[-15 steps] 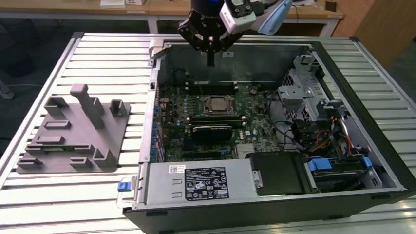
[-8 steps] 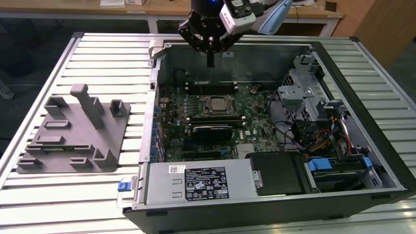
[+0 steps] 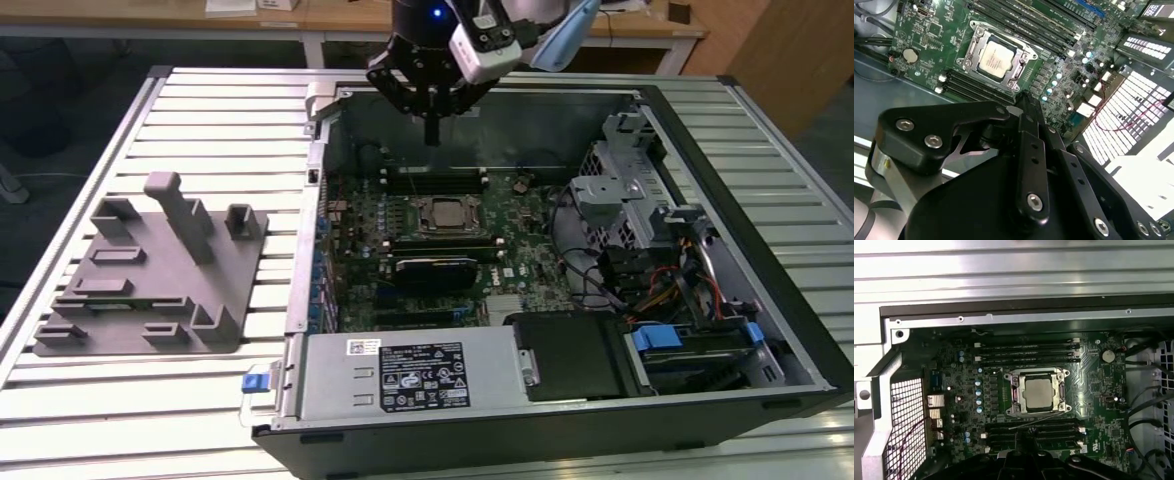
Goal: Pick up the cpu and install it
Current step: 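Close the cpu cover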
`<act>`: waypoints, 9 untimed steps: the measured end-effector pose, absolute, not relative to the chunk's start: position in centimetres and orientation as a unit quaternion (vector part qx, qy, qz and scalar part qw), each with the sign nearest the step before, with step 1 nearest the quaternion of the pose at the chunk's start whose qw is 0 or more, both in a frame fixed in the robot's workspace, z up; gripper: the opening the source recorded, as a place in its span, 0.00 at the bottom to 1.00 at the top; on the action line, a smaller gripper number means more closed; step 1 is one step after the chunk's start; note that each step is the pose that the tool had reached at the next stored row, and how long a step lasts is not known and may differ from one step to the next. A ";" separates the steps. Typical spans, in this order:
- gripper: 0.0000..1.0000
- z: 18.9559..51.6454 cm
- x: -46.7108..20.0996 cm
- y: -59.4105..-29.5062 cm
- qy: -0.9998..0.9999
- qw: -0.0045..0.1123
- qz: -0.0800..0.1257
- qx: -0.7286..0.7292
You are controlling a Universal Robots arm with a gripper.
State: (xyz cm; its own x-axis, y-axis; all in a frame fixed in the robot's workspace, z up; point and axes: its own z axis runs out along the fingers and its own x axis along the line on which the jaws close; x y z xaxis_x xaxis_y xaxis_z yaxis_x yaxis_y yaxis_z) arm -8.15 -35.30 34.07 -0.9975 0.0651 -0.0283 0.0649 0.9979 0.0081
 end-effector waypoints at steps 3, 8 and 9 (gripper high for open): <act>0.11 33.5 -8.1 -35.3 0.999 0.014 0.004 0.033; 0.11 32.8 -8.1 -35.3 0.999 0.014 0.004 0.033; 0.11 32.7 -8.1 -35.3 0.999 0.014 0.004 0.033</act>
State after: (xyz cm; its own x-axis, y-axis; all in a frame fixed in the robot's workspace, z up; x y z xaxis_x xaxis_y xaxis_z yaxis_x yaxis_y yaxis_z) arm -8.15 -35.30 32.67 -0.9975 0.0652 -0.0285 0.0650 0.9979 0.0081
